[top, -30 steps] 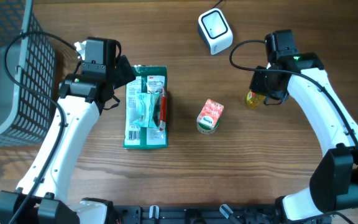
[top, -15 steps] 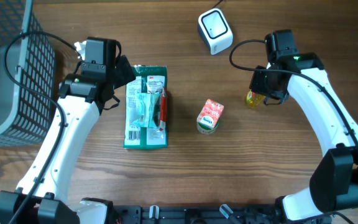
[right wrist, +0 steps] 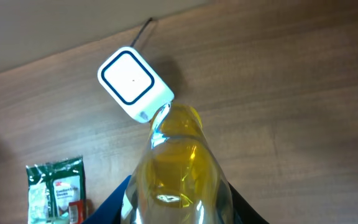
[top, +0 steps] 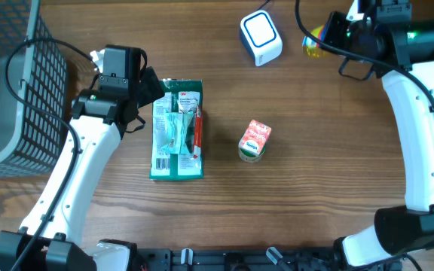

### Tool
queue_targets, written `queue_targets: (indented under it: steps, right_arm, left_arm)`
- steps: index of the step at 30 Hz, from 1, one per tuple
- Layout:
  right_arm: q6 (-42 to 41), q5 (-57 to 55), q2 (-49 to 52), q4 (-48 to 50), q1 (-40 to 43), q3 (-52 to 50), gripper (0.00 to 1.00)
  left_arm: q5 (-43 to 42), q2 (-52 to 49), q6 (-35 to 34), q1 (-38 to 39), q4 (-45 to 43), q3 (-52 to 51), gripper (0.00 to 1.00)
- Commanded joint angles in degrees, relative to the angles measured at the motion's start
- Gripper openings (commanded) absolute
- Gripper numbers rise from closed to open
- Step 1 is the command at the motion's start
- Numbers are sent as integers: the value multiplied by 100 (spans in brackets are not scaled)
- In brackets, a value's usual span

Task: Scan the item barcode
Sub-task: 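Carry the bottle to the scanner and hold it against the window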

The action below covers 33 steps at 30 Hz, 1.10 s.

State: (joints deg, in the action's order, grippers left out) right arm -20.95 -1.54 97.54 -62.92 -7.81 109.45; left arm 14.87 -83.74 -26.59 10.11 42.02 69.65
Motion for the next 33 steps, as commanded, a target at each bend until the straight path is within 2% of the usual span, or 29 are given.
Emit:
queue_targets:
  steps: [1,3,13,16,20,22,28,33]
  right_arm:
    - [140,11,52,179,-4,116,4]
    - [269,9,109,446,-46,83,4]
    - [2586,-439,1397,1880,-640,72,4]
    - [3027,-1156,1847,2337,-839,72,4]
    - [3923,-2879,2420,3279,-1202,72,4]
    - [4168,-3311,2494,3637,-1355,72,4]
    - [4365,-3320,2590,4044,-1646,72,4]
    - [4653,-3829,2828,4551,-1679,70,4]
  left_arm:
    - [-11,-26,90,-26,-15,-20,100]
    - [-11,-26,87,-26,-15,-20,100]
    - [-11,-26,87,-26,-15,-20,100]
    - [-11,-26,90,-26,-15,-20,100]
    - [-11,-26,90,-26,-15,-20,100]
    - [-11,-26,90,-26,-15,-20,100]
    - [-11,-26,87,-26,-15,-20,100]
    - [-11,-26,87,-26,-15,-20,100]
